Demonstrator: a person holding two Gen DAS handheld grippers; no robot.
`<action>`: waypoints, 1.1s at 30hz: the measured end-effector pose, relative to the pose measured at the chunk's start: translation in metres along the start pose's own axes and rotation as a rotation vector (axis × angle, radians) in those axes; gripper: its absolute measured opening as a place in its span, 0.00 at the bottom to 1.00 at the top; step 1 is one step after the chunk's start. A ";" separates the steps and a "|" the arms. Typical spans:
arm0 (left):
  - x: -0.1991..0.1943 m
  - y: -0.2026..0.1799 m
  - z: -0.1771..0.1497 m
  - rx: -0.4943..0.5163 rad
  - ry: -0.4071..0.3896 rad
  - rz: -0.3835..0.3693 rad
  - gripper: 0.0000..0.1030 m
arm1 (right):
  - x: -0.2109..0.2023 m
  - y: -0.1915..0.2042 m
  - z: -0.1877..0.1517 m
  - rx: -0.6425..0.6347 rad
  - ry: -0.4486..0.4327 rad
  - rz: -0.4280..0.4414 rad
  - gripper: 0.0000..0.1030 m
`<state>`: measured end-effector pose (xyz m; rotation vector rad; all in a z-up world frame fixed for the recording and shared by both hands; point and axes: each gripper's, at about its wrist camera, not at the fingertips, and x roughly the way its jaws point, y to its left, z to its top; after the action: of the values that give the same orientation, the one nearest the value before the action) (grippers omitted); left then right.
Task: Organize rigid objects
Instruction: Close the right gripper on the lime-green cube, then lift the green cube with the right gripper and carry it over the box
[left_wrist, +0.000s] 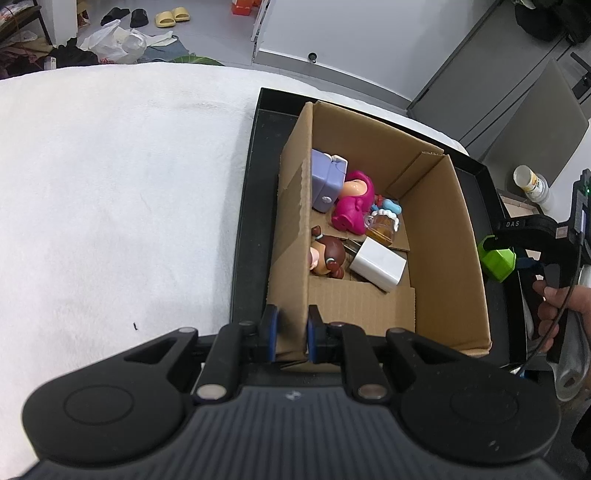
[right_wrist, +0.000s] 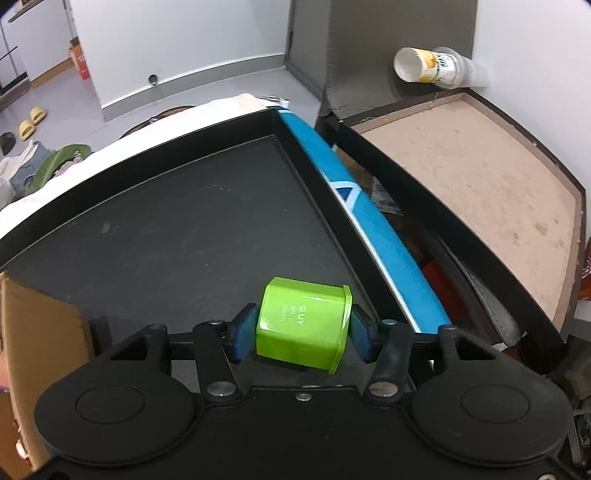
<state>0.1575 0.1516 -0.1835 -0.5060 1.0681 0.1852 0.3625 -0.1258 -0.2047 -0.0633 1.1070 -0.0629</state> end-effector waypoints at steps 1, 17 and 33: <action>0.000 0.001 0.000 0.001 0.000 0.000 0.14 | -0.002 0.001 -0.001 -0.013 -0.006 0.001 0.50; -0.003 -0.001 -0.001 0.010 -0.005 0.009 0.14 | -0.060 0.000 0.000 -0.107 -0.093 0.107 0.50; -0.003 -0.001 0.000 0.014 -0.004 0.011 0.14 | -0.125 0.033 -0.006 -0.235 -0.190 0.256 0.50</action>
<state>0.1563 0.1509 -0.1806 -0.4871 1.0682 0.1887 0.3022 -0.0825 -0.0984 -0.1350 0.9205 0.2977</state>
